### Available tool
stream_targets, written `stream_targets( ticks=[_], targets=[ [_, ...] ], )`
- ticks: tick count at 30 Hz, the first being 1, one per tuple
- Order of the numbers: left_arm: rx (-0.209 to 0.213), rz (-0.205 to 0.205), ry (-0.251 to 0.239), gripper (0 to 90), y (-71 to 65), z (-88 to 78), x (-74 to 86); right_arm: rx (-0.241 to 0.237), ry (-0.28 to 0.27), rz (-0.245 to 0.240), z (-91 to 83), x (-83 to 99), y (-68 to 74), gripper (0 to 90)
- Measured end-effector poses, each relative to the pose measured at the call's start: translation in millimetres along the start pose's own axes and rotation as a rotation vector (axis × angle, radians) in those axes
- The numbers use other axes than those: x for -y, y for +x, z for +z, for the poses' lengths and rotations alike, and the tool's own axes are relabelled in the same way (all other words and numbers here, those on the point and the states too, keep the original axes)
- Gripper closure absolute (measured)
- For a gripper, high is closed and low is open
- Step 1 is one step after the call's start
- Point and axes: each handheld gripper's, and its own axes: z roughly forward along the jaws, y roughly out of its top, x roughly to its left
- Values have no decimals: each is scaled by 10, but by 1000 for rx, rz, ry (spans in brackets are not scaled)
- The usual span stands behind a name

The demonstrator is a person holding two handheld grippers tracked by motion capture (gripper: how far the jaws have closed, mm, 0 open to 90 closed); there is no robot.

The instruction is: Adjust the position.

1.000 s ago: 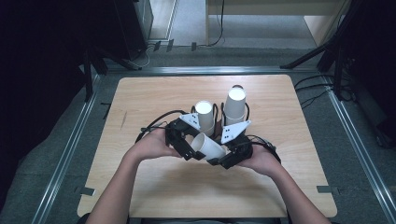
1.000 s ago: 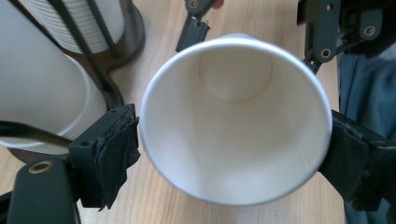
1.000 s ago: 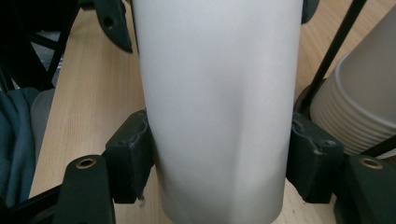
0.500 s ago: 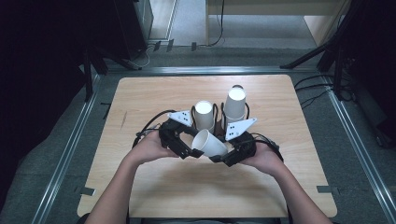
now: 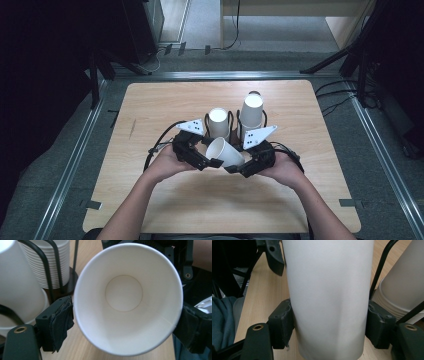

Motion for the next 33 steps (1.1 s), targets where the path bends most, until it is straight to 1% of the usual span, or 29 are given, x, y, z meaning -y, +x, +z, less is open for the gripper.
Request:
stream_targets(
  ticks=[3,5,7,8,12,14,18,26,28,29,31,33],
  targets=[
    [13,-8,-2,125,-7,47,10,-8,-4,5,5,-3,1,320],
    [22,-7,-8,128,-13,65,11,-11,1,-1,16,-1,4,320],
    [20,-13,-16,136,-12,64,7,-14,4,1,22,3,10,320],
    [24,-18,-29,142,-9,56,7,-15,5,-1,23,5,9,320],
    [15,-15,-41,183,-15,40,6,-14,0,8,16,4,3,321],
    [10,-14,-37,195,-17,42,5,-15,2,9,17,5,2,322],
    [13,-21,-34,216,-14,34,-1,-15,1,10,17,9,-2,324],
    [7,-7,-23,227,-36,15,-23,-22,-7,13,14,8,4,317],
    [2,-1,-23,226,-41,7,-30,-29,-10,24,12,9,-1,303],
    [8,-6,-25,226,-38,2,-31,-26,-8,27,11,10,-4,292],
    [5,-4,-30,226,-37,-16,-35,-27,-5,40,7,16,-12,265],
    [-1,-4,-32,226,-34,-42,-41,-21,-4,41,0,20,-16,257]
  ],
)
